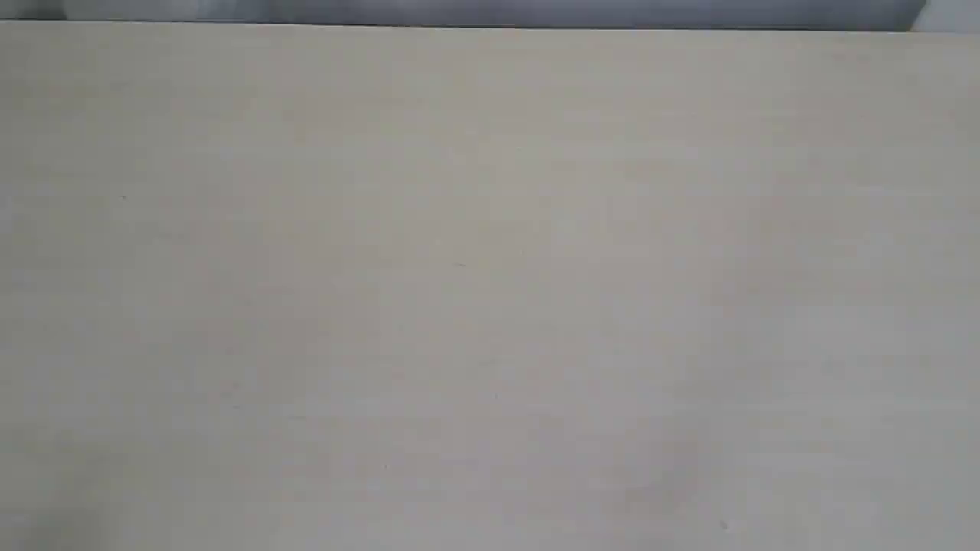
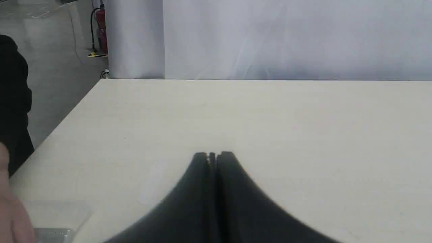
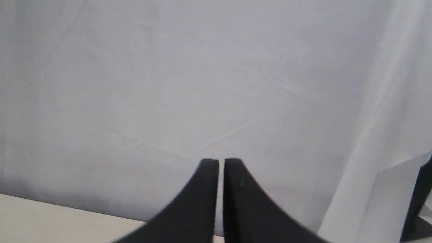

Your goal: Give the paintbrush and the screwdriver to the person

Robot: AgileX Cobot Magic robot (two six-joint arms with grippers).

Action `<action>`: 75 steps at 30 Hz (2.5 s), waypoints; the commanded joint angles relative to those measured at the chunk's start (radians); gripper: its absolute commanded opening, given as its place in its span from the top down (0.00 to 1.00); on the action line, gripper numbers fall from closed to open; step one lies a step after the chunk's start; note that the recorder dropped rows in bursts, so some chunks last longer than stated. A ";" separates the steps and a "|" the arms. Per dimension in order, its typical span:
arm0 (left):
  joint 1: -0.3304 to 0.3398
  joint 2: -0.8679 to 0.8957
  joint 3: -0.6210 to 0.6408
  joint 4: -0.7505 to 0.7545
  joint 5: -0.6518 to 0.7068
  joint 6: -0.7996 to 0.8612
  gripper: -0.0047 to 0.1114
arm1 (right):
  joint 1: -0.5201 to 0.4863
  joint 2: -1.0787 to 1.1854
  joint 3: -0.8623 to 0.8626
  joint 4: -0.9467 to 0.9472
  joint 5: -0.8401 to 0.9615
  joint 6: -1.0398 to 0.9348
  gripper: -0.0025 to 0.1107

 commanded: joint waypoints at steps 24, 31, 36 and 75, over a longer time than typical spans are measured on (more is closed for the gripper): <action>-0.006 -0.002 0.002 -0.004 -0.008 -0.002 0.96 | -0.133 -0.336 0.556 0.102 -0.203 0.005 0.94; -0.006 -0.002 0.002 -0.001 -0.011 -0.002 0.96 | -0.167 -0.336 0.556 0.104 -0.201 0.005 0.94; -0.006 -0.002 0.002 -0.001 -0.011 -0.002 0.96 | -0.167 -0.336 0.556 0.106 -0.211 0.021 0.94; -0.006 -0.002 0.002 -0.004 -0.009 -0.002 0.96 | -0.167 -0.336 0.556 0.350 -0.169 -0.193 0.94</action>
